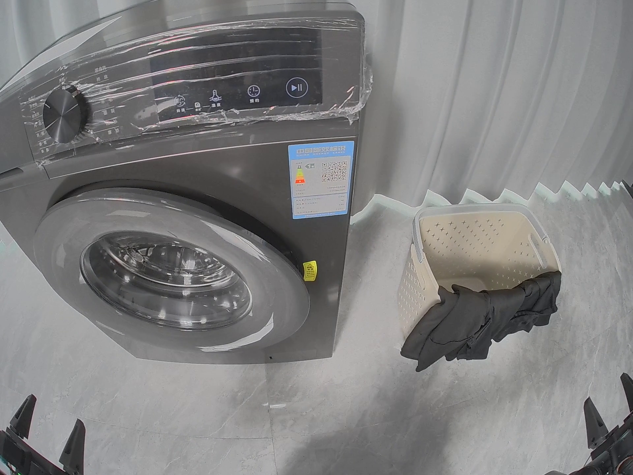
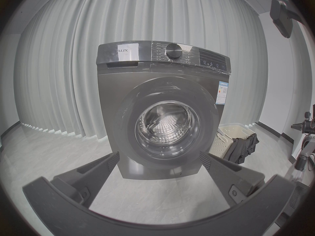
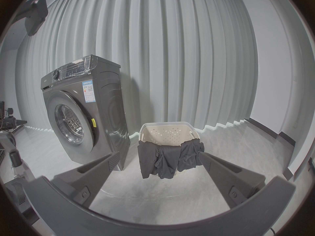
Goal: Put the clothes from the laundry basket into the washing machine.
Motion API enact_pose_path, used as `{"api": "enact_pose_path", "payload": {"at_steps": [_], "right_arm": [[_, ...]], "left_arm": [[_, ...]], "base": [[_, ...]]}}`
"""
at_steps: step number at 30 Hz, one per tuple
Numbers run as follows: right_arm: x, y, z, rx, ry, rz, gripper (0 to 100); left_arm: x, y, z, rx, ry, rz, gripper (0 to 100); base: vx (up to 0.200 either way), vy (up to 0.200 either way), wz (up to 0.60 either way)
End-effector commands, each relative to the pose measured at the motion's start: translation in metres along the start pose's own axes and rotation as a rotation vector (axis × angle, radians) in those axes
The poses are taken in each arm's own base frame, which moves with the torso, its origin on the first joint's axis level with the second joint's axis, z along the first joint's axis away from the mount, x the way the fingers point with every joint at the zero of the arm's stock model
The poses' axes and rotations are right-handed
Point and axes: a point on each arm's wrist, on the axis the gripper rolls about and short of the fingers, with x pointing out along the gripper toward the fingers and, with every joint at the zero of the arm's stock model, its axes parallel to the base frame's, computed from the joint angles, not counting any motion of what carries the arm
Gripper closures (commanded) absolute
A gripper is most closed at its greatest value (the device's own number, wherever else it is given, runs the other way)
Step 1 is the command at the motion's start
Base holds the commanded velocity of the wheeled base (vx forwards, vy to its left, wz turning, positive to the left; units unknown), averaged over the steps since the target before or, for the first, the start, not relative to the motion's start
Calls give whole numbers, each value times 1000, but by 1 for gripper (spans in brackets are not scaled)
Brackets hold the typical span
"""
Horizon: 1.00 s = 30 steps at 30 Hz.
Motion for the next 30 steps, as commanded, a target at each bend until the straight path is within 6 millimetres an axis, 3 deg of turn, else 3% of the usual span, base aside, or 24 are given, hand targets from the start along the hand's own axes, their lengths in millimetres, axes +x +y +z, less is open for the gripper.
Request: {"api": "enact_pose_path", "payload": {"at_steps": [1, 16, 22, 30], "right_arm": [[0, 0, -4, 0, -2, 1, 0], [0, 0, -5, -2, 0, 0, 0], [0, 0, -4, 0, -2, 1, 0], [0, 0, -4, 0, -2, 0, 0]], "left_arm": [[0, 0, -5, 0, 1, 0, 0], [0, 0, -5, 0, 1, -1, 0], [0, 0, -5, 0, 1, 0, 0], [0, 0, -5, -2, 1, 0, 0]], "base": [[0, 0, 0], [0, 0, 0], [0, 0, 600], [0, 0, 0]]}}
